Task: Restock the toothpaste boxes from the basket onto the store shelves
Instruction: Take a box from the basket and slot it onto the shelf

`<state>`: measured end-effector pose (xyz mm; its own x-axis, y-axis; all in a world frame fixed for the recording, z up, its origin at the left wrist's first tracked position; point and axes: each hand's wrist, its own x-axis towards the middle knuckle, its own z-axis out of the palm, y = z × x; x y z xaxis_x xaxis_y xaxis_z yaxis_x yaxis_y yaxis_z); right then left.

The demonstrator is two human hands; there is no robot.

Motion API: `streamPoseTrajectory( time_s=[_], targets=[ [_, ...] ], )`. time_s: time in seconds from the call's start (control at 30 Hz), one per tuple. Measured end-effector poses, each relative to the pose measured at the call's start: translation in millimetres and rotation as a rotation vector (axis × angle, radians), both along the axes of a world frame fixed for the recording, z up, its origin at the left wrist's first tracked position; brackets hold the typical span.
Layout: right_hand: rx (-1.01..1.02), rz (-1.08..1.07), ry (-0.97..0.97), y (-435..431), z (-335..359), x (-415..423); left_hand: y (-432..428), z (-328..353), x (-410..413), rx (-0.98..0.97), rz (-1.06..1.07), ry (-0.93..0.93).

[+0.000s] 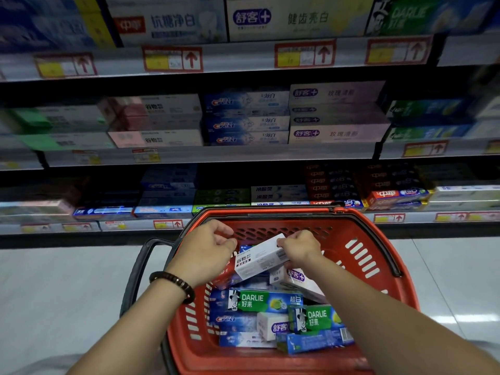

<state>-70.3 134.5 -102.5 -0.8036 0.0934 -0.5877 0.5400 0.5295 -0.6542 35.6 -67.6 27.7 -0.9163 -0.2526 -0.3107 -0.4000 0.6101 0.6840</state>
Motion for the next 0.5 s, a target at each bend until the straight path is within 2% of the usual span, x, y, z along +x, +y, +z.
streamPoseTrajectory(
  time_s=[0.13, 0.5],
  targets=[
    [-0.054, -0.049, 0.002, 5.9, 11.9, 0.9, -5.1, 0.6, 0.2, -0.009, 0.011, 0.011],
    [0.008, -0.029, 0.081, 34.2, 49.7, 9.5, -9.5, 2.7, 8.6, 0.012, 0.034, 0.022]
  ],
)
